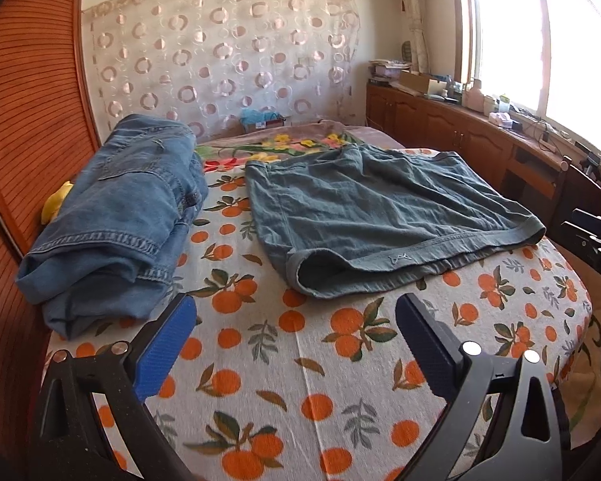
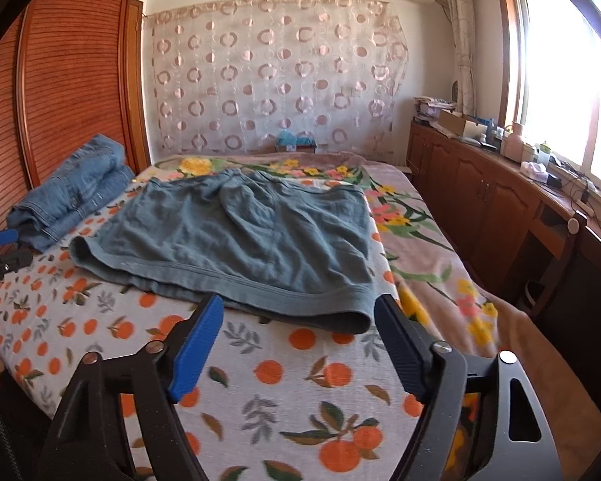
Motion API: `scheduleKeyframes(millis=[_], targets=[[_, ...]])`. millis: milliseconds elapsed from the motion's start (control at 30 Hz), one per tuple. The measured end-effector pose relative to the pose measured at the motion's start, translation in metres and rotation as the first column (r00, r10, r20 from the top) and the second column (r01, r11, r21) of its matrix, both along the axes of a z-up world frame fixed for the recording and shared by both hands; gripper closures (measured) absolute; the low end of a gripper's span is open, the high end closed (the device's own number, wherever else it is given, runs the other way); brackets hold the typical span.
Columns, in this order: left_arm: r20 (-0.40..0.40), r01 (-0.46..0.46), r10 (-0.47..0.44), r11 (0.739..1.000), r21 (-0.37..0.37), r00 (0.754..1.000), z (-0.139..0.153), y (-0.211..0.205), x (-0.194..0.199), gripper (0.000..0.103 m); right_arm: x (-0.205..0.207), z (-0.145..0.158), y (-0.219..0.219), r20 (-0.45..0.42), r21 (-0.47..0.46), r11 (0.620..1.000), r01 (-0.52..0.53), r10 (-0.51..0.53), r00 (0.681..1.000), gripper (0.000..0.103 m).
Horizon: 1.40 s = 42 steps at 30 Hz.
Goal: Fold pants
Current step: 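Lower both tools to the grey-blue shorts' leg hem and close on it, then hold the shorts' hem pinched in both tools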
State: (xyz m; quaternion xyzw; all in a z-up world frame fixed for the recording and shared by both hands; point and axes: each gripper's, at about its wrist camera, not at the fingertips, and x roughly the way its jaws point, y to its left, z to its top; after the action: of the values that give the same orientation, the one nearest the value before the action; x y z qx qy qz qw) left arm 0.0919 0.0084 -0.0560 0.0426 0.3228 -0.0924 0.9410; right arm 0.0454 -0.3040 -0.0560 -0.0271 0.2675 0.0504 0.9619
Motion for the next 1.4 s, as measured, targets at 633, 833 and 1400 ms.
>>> scheduleKeyframes(millis=[633, 833, 1400], targets=[[-0.155, 0.092, -0.076, 0.991, 0.098, 0.985, -0.043, -0.024, 0.074, 0.067, 0.029, 0.011, 0.011, -0.174, -0.021, 1.000, 0.001, -0.004, 0.985, 0.071], [-0.156, 0.072, -0.064, 0.996, 0.047, 0.986, -0.041, -0.013, 0.079, 0.084, 0.025, 0.019, 0.022, -0.173, -0.039, 0.999, -0.025, 0.018, 0.985, 0.091], [-0.073, 0.067, -0.070, 0.997, -0.044, 0.995, -0.015, 0.014, 0.033, 0.097, 0.008, 0.029, -0.018, -0.078, 0.062, 0.996, -0.064, 0.069, 0.995, 0.101]])
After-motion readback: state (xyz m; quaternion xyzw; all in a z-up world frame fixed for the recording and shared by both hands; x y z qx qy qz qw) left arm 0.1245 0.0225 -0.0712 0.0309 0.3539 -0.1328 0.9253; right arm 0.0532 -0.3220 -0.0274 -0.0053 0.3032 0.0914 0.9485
